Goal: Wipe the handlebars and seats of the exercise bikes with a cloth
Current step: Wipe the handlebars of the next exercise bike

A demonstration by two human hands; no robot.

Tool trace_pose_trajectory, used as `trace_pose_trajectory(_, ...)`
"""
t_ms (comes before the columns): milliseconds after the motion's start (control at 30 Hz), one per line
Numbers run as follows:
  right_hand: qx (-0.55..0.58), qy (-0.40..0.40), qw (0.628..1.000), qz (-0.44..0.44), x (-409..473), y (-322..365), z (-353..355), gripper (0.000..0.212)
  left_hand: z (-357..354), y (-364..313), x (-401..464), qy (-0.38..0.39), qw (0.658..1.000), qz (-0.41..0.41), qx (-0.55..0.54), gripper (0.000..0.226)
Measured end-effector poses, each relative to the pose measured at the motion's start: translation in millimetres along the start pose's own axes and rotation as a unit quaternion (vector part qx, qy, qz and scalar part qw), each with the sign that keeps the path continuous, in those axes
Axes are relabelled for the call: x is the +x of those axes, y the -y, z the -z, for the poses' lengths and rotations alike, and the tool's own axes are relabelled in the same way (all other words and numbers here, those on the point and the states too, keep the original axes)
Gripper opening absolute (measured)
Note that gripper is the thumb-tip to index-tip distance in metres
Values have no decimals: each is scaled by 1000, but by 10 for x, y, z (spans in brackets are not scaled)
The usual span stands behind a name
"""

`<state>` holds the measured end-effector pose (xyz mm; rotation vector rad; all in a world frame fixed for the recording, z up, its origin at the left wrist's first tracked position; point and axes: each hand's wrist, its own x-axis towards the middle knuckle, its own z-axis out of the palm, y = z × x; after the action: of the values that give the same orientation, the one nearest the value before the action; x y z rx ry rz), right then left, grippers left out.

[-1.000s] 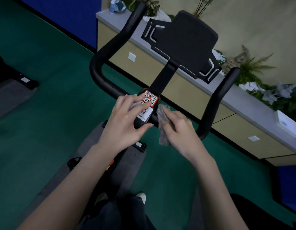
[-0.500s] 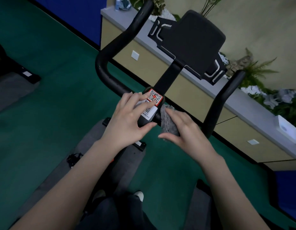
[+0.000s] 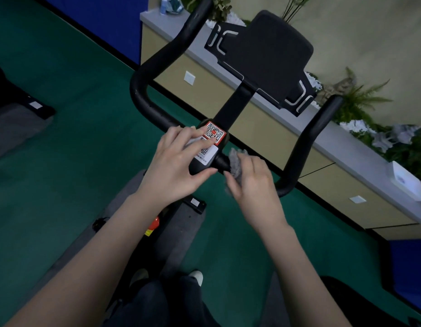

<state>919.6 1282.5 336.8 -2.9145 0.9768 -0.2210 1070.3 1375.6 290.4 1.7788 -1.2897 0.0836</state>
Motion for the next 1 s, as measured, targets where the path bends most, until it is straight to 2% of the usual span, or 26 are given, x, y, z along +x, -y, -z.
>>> trace_pose_trajectory(133, 32, -18, 999, -27, -64, 27, -10, 55, -2, -29, -6, 0, 1000, 9, 2, 52)
trace_pose_trajectory(333, -8, 9, 1000, 6, -47, 15, -27, 55, 14, -21, -3, 9, 1000, 3, 10, 53)
trace_pose_trajectory(467, 7, -26, 999, -21, -180, -99, 15, 46, 12, -22, -9, 9, 1000, 4, 15, 52)
trace_pose_trajectory(633, 34, -40, 999, -7, -188, -127, -33, 41, 24, -45, 8, 8, 1000, -4, 26, 52)
trace_pose_trajectory(733, 44, -83, 996, -10, -331, -269, -41, 38, 46, -49, 25, 15, 998, -16, 53, 52)
trace_pose_trajectory(800, 86, -118, 989, -33, -407, -253, -71, 44, 53, -73, 57, 27, 997, -31, 64, 52)
trace_pose_trajectory(900, 211, -196, 953, -92, -498, -80, -123, 45, 54, -120, 147, 62, 994, -63, 63, 48)
trace_pose_trajectory(1000, 384, -283, 859, -187, -663, 184, -138, 36, 77, -112, 247, 84, 992, -75, 48, 37)
